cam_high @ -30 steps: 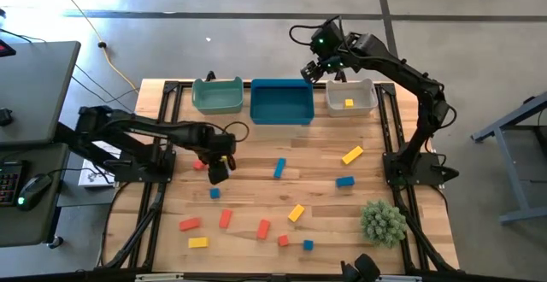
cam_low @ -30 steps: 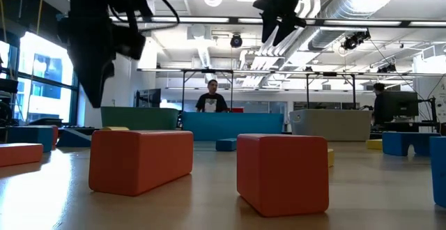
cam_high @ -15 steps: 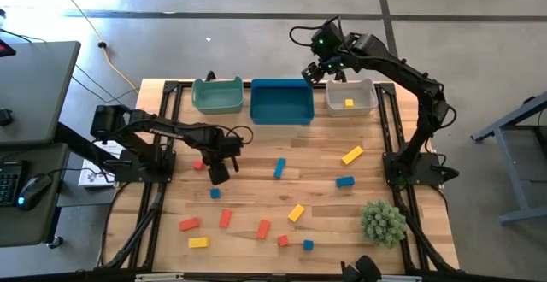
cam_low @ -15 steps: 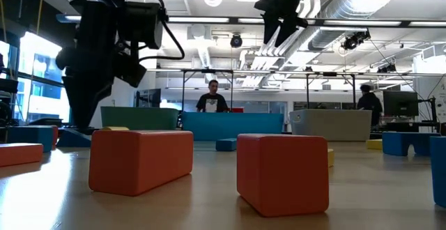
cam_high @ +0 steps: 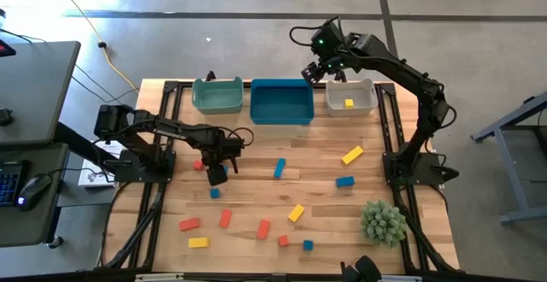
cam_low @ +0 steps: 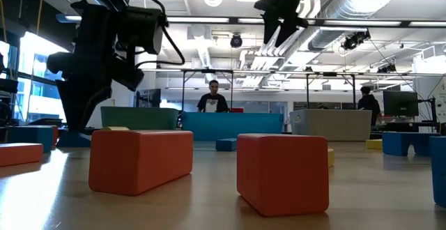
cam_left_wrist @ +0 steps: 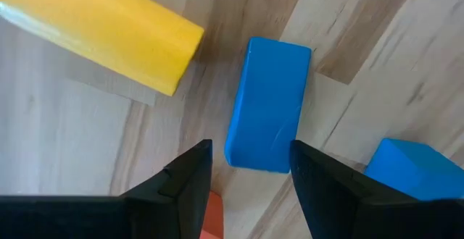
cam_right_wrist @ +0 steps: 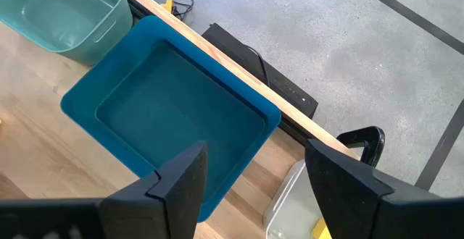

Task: Sort & place blocks by color
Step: Put the blue block into the green bin

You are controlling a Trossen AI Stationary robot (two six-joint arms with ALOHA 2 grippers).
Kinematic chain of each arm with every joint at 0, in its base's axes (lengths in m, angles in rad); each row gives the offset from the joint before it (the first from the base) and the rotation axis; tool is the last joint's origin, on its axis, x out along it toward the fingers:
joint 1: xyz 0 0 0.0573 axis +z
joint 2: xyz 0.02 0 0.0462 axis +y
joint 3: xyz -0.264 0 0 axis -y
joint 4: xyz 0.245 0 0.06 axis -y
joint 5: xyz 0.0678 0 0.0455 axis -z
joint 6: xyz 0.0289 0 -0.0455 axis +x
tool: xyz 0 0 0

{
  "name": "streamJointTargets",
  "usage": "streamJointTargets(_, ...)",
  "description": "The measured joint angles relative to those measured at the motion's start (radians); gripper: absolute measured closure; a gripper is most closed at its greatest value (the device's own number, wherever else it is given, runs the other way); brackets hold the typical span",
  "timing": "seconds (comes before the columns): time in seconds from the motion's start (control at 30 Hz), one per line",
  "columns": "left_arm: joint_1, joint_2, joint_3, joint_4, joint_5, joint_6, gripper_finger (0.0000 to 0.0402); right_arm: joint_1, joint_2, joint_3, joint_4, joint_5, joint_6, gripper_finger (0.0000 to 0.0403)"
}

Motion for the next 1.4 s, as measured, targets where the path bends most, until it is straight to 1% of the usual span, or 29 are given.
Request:
streamJointTargets(0.57, -0.010, 0.110, 0.004, 0.005, -0.021, 0.007, 0.0232, 0.000, 0.000, 0.000, -0.001, 0.000, 0.008, 0.0181)
streamJointTargets(0.67, -0.010, 0.109, 0.003, 0.006, -0.022, 0.007, 0.0249, 0.000, 0.000, 0.000, -0.001, 0.000, 0.008, 0.0181)
streamJointTargets(0.83, -0.010, 0.098, 0.001, 0.005, -0.031, 0.030, 0.0295, 0.000, 0.000, 0.000, -0.001, 0.000, 0.021, 0.0181)
streamJointTargets(1.0, -0.010, 0.098, 0.001, 0.002, -0.022, 0.074, 0.0295, 0.000, 0.000, 0.000, -0.001, 0.000, 0.038, 0.0181)
streamJointTargets(1.13, -0.014, 0.062, -0.002, -0.002, 0.004, 0.086, 0.0295, 0.000, 0.000, 0.000, -0.001, 0.000, 0.043, 0.0181)
streamJointTargets(1.27, -0.014, -0.028, -0.002, -0.003, 0.010, 0.085, 0.0295, 0.000, 0.000, 0.000, -0.001, -0.012, 0.064, 0.0181)
streamJointTargets(1.4, -0.010, -0.147, -0.002, -0.003, 0.010, 0.078, 0.0295, 0.000, 0.000, 0.000, -0.001, -0.088, 0.064, 0.0181)
